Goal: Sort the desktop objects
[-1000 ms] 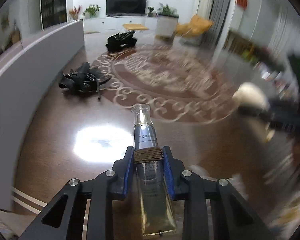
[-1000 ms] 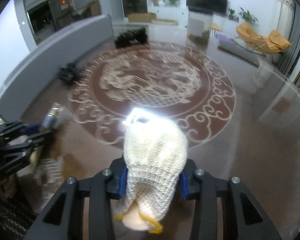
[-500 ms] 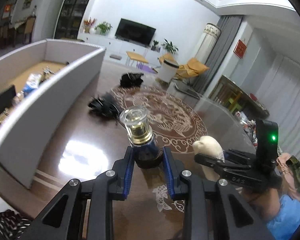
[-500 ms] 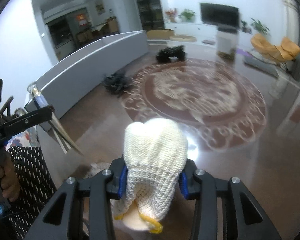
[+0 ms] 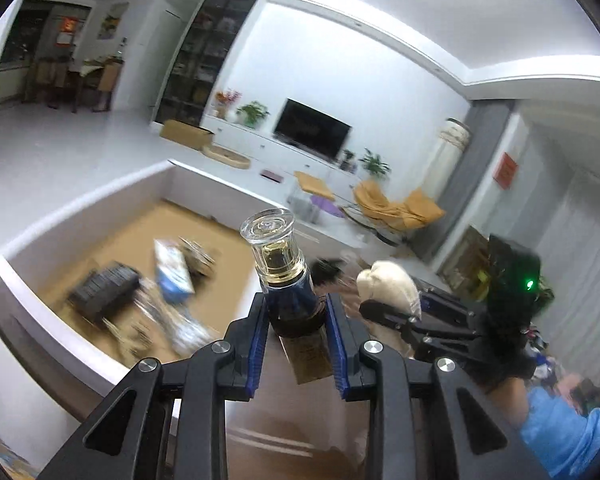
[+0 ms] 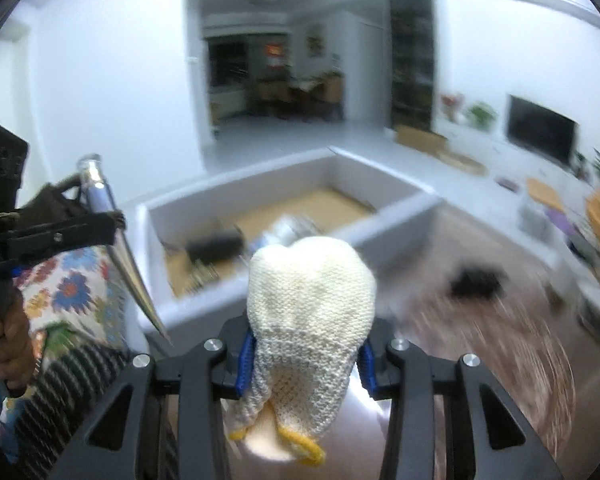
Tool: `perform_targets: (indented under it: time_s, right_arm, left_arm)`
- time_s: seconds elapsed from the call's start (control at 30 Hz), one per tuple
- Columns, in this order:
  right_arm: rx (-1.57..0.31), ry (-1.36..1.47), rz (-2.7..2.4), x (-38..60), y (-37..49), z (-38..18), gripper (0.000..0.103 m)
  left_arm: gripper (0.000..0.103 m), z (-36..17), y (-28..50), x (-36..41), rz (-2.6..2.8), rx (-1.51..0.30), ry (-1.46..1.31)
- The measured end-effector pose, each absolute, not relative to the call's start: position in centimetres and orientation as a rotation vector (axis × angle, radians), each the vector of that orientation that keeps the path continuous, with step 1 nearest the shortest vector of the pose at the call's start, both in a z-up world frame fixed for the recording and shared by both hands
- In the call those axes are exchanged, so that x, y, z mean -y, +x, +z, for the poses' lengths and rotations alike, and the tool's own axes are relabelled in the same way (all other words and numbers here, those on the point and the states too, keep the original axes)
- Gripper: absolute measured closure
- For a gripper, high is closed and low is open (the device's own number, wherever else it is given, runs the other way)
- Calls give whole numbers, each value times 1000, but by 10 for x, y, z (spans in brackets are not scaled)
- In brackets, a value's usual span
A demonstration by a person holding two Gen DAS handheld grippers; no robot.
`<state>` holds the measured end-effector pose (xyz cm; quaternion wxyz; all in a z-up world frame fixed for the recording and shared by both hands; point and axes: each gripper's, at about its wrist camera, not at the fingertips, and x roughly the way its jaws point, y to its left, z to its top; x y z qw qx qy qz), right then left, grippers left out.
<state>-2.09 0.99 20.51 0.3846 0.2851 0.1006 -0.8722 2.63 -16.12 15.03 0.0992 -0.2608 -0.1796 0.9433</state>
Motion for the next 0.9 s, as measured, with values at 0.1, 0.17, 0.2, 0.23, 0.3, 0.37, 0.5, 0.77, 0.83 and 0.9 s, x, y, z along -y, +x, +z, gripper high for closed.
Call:
perform_targets:
  time_s: [0.1,0.17,0.2,0.23,0.3,0.37,0.5,0.77,0.83,0.9]
  right_arm:
    - [-256,733,-2150,38,-46,218,61]
    - [-281,771,-2116,73,-71,216,61]
    - [-301,800,-2107,89,-85,212,61]
    - [-319,837,-2096,104,-101,205,61]
    - [-364,928,-2074,129,-129,186,61]
    - [-405,991,-2060,142,-147,168,61]
    - [-525,1131,-2061,161,-180,121,61]
    - [-637,1362,-1919,173,-212,73,42]
    - [-686,1333,-1956,174,-215,77,20]
    - [-684,1300,-1978,173,-216,85,15]
  left_arm:
    - [75,156,3,196,2830,487,-863]
    - [75,150,-15,212,2832,483,-941]
    - [75,142,-30,223,2810,499,-1014]
    - [75,135,-40,228,2792,508,-1060]
    - [75,117,-67,237,2750,508,-1185]
    - [75,101,-87,238,2706,494,-1281]
    - [75,58,-133,235,2622,448,-1516]
    - [74,5,-184,229,2535,358,-1827]
    - [59,2,-195,228,2543,334,-1902]
    - [36,7,-198,231,2604,323,-1888]
